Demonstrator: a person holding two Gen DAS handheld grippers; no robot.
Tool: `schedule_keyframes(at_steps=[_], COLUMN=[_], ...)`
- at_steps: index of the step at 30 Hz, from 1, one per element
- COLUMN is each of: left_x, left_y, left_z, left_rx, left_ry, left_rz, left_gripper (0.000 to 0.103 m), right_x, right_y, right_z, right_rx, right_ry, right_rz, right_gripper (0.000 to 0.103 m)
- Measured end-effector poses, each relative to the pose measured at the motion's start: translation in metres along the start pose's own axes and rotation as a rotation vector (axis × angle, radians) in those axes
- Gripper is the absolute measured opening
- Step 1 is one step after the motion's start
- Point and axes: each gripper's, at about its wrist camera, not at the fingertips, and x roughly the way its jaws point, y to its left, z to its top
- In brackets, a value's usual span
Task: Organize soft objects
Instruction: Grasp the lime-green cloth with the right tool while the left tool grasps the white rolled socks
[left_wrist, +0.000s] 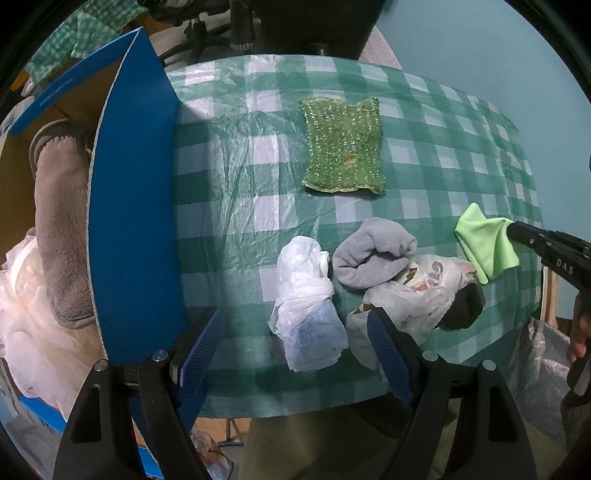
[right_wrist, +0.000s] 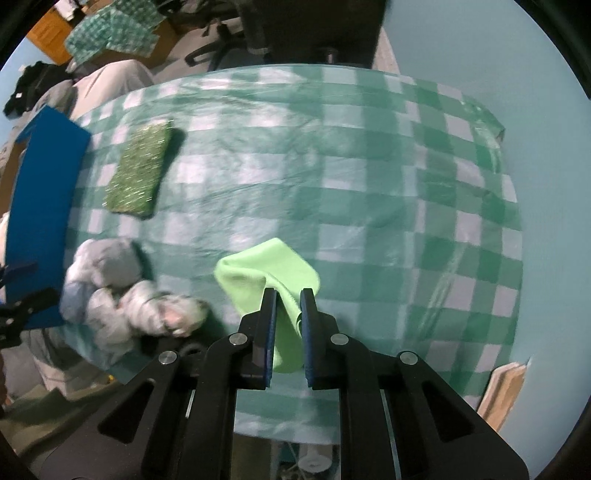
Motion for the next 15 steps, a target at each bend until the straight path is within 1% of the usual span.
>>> schedule_keyframes(at_steps=[4,5,6,7,10,12,15], left_x=[0.003,0.004,0.005,0.007,0.011,0.015,0.023], left_y=[0.006,0.006,0.006,0.005,0.005,0.006,0.005], left_z=[0.001,0.002,0.002,0.002,0.004,0.005,0.006], left_rx=[-0.017,-0.020,-0.022,-0.024,-0.027,-0.031,-0.029], left_ry=[0.008,0.010,0.013,0.017,0.025,0.033,0.042], left_rz=[-0.007,-0.007,-0.006,-0.004,0.003,0.006,0.013], left_gripper=[0.081,0.081,0.081,0.081,0.082,0.083,0.085], right_x=[0.008,0.009,0.010,0.009,-0.001,-0.004,-0.001], right_y=[-0.016,-0.018,-0.020,-0.021,-0.019,-0.015,-0.004], right_z=[0.004,0.004,0.005,0.005,0.002,0.000,-0.001], right_rx=[0.026,0.032,0.038,0.045,0.034,0.018,-0.029], right_ry=[0.000,0.003,0.007,0.003,-0.044,-0.059,-0.054], right_rz=[-0.017,-0.011,-0.002,0.004,0.032,0.048,0.062], right_gripper=[0.014,0.019,0.035,0.049,0.061,0.066,0.066])
